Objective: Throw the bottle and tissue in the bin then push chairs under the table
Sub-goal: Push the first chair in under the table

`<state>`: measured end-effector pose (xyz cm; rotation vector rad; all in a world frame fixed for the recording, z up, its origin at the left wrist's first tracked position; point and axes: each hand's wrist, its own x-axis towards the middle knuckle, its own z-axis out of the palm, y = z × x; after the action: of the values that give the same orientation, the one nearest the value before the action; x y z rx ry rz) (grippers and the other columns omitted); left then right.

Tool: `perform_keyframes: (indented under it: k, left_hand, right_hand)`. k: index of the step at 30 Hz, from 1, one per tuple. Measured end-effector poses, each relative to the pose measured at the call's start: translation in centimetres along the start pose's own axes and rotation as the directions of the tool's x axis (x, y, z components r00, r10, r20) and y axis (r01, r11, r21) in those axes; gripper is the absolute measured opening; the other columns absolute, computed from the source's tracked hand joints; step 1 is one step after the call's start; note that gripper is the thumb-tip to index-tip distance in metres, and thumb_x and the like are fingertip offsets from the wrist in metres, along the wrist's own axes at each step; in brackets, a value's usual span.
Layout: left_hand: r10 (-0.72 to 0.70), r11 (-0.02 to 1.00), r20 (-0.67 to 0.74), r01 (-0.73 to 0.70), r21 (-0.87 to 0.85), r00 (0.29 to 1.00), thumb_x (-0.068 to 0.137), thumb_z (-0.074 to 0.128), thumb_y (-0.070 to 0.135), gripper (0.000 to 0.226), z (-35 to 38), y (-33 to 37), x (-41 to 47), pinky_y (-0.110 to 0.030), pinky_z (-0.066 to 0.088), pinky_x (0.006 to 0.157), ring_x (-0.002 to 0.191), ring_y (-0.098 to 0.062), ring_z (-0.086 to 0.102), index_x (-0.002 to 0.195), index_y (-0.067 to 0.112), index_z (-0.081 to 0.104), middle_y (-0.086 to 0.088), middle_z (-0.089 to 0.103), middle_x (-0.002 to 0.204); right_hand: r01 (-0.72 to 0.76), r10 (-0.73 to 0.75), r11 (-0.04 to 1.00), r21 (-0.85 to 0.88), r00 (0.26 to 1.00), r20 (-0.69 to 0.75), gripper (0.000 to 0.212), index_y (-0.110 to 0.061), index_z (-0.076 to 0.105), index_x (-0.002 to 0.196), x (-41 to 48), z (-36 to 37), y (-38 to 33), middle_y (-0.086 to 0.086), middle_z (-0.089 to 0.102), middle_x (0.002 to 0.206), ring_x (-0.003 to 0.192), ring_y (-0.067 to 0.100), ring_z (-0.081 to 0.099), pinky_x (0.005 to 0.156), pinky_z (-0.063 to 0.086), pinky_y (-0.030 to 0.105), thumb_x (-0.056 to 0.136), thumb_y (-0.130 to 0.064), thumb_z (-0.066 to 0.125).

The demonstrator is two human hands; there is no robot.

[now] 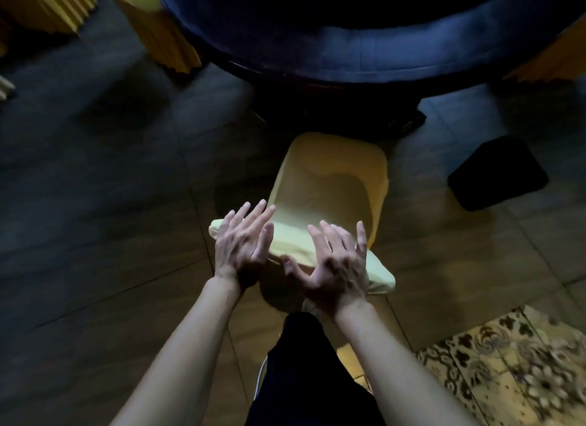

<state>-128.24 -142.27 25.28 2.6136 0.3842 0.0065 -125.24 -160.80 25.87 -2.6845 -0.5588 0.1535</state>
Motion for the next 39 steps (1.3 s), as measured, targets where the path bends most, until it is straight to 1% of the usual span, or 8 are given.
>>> perform_keyframes:
  k: [3,7,10,16,19,23,31,39]
  left_hand:
    - [0.024,0.999,0.001,-0.024,0.023,1.0,0.098,-0.001,0.066,0.082,0.2,-0.2,0.0,-0.045,0.016,0.125,0.152,-0.022,0.026,0.146,0.026,0.051,-0.002,0.041,0.159]
    - [0.053,0.997,0.025,-0.054,0.053,0.998,0.098,-0.002,0.064,0.082,0.0,-0.4,0.6,-0.045,0.017,0.124,0.153,-0.024,0.024,0.146,0.025,0.052,-0.003,0.037,0.161]
    - [0.09,0.993,0.052,-0.093,0.072,0.995,0.1,0.0,0.06,0.079,-0.3,-0.5,0.8,-0.046,0.019,0.123,0.152,-0.027,0.025,0.145,0.024,0.053,-0.004,0.037,0.16]
    - [0.169,0.978,0.107,-0.18,0.102,0.98,0.103,0.006,0.053,0.073,-0.8,-1.6,1.7,-0.046,0.025,0.12,0.148,-0.032,0.035,0.139,0.021,0.061,-0.008,0.044,0.156]
    - [0.216,0.968,0.108,-0.227,0.104,0.97,0.104,0.01,0.051,0.071,-0.7,-2.2,2.5,-0.046,0.034,0.116,0.142,-0.034,0.045,0.132,0.018,0.067,-0.01,0.052,0.15]
    - [0.247,0.964,0.042,-0.25,0.088,0.968,0.104,0.019,0.049,0.065,0.2,-2.5,2.8,-0.052,0.046,0.106,0.137,-0.035,0.051,0.128,0.016,0.07,-0.012,0.057,0.145]
    - [0.281,0.955,-0.054,-0.274,0.113,0.958,0.103,0.023,0.047,0.061,0.9,-2.0,6.6,-0.053,0.046,0.104,0.134,-0.035,0.055,0.128,0.015,0.07,-0.012,0.058,0.144]
    - [0.24,0.967,-0.072,-0.231,0.112,0.968,0.103,0.02,0.05,0.063,1.4,-0.8,12.9,-0.052,0.038,0.112,0.137,-0.032,0.052,0.134,0.02,0.066,-0.008,0.055,0.148]
  right_hand:
    - [-0.086,0.086,0.996,0.023,0.996,-0.022,0.08,-0.016,0.071,0.124,-0.8,0.3,-0.3,0.009,0.071,0.13,0.122,0.027,0.064,0.123,0.019,0.061,0.086,-0.078,0.038]
    - [-0.092,0.094,0.995,0.033,0.993,-0.07,0.081,-0.017,0.072,0.124,-0.3,0.8,-0.2,0.007,0.072,0.129,0.12,0.025,0.065,0.122,0.02,0.062,0.085,-0.079,0.039]
    - [-0.099,0.099,0.995,0.005,0.994,-0.053,0.084,-0.017,0.07,0.128,-0.2,0.8,-0.4,0.008,0.071,0.132,0.123,0.027,0.063,0.121,0.02,0.063,0.086,-0.08,0.032]
    - [-0.104,0.102,0.994,-0.033,0.993,-0.061,0.085,-0.017,0.07,0.129,0.7,1.0,-0.8,0.011,0.07,0.133,0.123,0.03,0.063,0.12,0.024,0.063,0.086,-0.079,0.031]
    - [-0.088,0.083,0.995,-0.047,0.991,-0.101,0.089,-0.015,0.073,0.126,1.2,1.5,-0.6,0.012,0.072,0.13,0.118,0.031,0.067,0.118,0.029,0.063,0.086,-0.081,0.028]
    - [-0.056,0.043,0.995,-0.085,0.988,-0.151,0.091,-0.013,0.071,0.128,1.5,2.2,0.4,0.016,0.07,0.131,0.117,0.034,0.068,0.114,0.034,0.065,0.085,-0.081,0.028]
    - [-0.054,0.027,0.99,-0.13,0.979,-0.201,0.093,-0.012,0.07,0.131,4.9,2.1,1.6,0.019,0.066,0.137,0.119,0.036,0.067,0.113,0.037,0.063,0.085,-0.08,0.027]
    - [-0.054,0.026,0.991,-0.125,0.976,-0.218,0.094,-0.012,0.067,0.134,11.3,1.0,3.4,0.018,0.066,0.138,0.123,0.036,0.065,0.113,0.038,0.061,0.087,-0.081,0.025]
